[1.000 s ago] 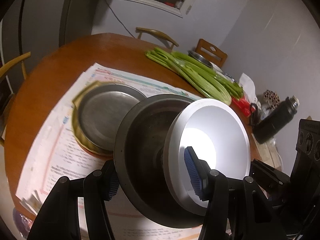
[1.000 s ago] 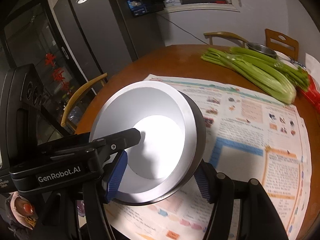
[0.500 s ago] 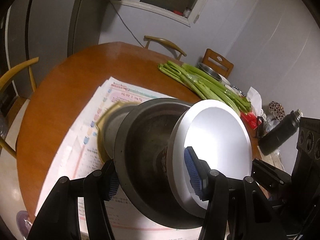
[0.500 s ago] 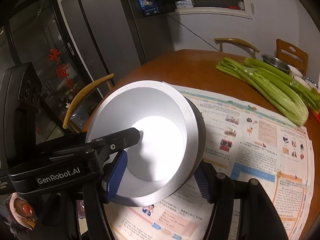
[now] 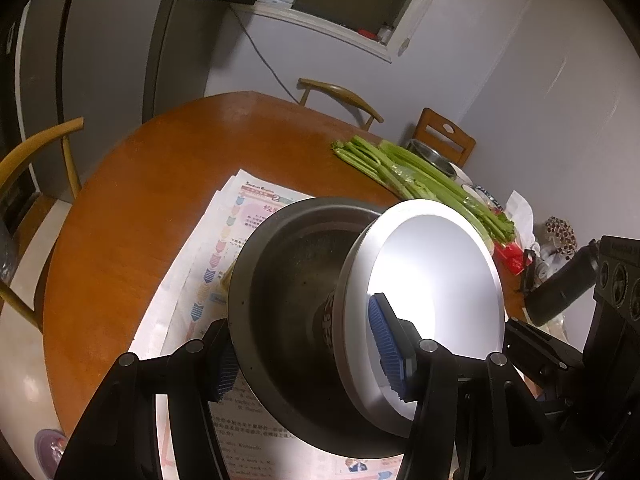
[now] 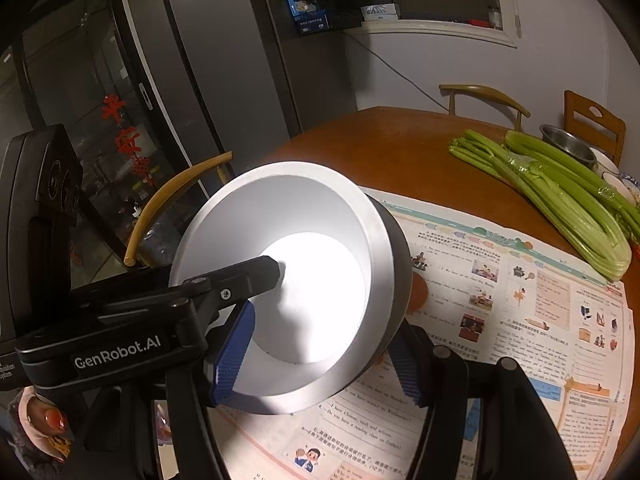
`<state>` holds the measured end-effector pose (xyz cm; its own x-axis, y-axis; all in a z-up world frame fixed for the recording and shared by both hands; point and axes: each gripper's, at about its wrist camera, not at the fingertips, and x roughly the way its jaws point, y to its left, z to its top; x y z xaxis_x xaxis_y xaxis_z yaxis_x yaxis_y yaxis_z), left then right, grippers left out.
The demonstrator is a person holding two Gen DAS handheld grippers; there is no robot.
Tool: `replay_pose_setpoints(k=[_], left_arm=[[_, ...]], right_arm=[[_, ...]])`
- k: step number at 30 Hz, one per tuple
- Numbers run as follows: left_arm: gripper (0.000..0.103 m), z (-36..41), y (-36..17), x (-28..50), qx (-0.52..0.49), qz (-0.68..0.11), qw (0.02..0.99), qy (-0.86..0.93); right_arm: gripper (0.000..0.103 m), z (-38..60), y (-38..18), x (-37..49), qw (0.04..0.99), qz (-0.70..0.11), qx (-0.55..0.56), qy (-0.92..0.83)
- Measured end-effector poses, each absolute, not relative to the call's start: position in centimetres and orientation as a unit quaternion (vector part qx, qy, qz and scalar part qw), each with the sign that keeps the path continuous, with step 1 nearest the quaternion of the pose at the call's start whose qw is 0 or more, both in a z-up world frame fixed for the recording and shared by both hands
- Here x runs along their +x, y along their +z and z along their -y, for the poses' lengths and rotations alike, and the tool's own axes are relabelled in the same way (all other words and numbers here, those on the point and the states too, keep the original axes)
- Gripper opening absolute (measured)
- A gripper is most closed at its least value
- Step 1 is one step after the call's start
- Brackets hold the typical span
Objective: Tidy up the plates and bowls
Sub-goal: 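Lower the steel bowl with the left tool onto the grey tray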
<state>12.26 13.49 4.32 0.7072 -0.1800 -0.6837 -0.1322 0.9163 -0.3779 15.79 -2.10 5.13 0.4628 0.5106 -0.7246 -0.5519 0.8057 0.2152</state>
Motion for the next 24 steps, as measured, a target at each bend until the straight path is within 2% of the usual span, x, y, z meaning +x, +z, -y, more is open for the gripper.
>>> replay_pose_setpoints(k=[24], left_arm=[[0.059, -14.2, -0.1, 14.9, -0.211, -0.41, 0.887, -0.016]], right_arm=[[0.064, 1.3, 0.9, 17.8, 0.846, -0.442, -0.02, 0.297]])
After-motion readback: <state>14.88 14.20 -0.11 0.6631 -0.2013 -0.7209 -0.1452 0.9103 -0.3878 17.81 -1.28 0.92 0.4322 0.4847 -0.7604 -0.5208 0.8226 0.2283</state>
